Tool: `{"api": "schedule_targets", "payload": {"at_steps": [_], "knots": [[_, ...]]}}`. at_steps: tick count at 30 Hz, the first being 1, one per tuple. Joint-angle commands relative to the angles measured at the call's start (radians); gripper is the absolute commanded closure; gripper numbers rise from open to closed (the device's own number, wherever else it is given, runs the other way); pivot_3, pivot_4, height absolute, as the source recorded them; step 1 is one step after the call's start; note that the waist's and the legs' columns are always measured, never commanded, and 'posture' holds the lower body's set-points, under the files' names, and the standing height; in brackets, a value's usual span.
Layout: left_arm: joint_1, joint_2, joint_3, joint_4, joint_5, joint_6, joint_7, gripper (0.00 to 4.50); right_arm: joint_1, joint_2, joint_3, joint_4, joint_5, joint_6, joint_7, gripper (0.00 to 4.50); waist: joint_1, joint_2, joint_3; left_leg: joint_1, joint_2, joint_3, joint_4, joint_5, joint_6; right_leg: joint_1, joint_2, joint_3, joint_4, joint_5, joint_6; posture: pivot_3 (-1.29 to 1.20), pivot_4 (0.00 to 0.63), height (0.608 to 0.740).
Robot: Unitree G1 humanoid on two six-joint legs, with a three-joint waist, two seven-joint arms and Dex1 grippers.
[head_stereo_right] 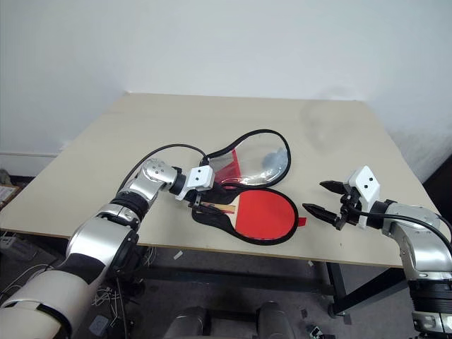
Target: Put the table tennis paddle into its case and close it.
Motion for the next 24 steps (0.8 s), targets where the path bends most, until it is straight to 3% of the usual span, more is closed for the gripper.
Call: {"api": "schedule_targets", "payload": {"at_steps": [1,7,11,16,24], "knots": [[-0.059,-0.004,0.059,0.000,-0.043,0.027,0.032,1.03,-0.024,0.005,-0.020,-0.034,0.023,-0.006,-0.010,0.09,0.000,0.000,0.000,0.000,0.000,0.000,0.000,0.000,0.000,0.000,0.000,0.000,0.000,0.000,0.000,0.00,0.000,0.740],[-0.117,-0.030,0.196,0.008,-0.137,0.149,0.196,1.03,-0.045,0.032,-0.004,-0.039,0.008,-0.012,-0.043,0.09,0.000,-0.001,0.000,0.000,0.000,0.000,0.000,0.000,0.000,0.000,0.000,-0.001,0.000,0.000,0.000,0.00,0.000,0.740],[-0.144,-0.033,0.314,0.031,-0.212,0.292,0.432,1.03,-0.052,0.100,0.031,-0.042,-0.001,-0.019,-0.085,0.09,-0.002,-0.002,0.000,0.000,0.000,0.000,0.000,0.000,0.000,0.000,0.000,0.000,0.000,0.000,0.000,0.00,0.000,0.740],[-0.128,-0.025,0.344,0.023,-0.211,0.331,0.515,1.03,-0.102,0.180,0.063,0.004,-0.016,0.000,-0.152,0.09,-0.004,-0.002,0.001,0.001,0.001,0.000,-0.001,0.000,0.000,-0.001,0.000,-0.001,0.000,0.000,0.001,0.00,0.000,0.740],[-0.087,-0.004,0.371,0.016,-0.220,0.386,0.614,1.03,-0.290,0.286,0.110,0.236,-0.089,0.073,-0.315,0.09,-0.004,-0.002,0.000,0.001,0.001,0.000,-0.001,0.000,0.000,0.000,0.000,-0.001,0.001,0.001,0.001,0.00,0.000,0.740]]}}
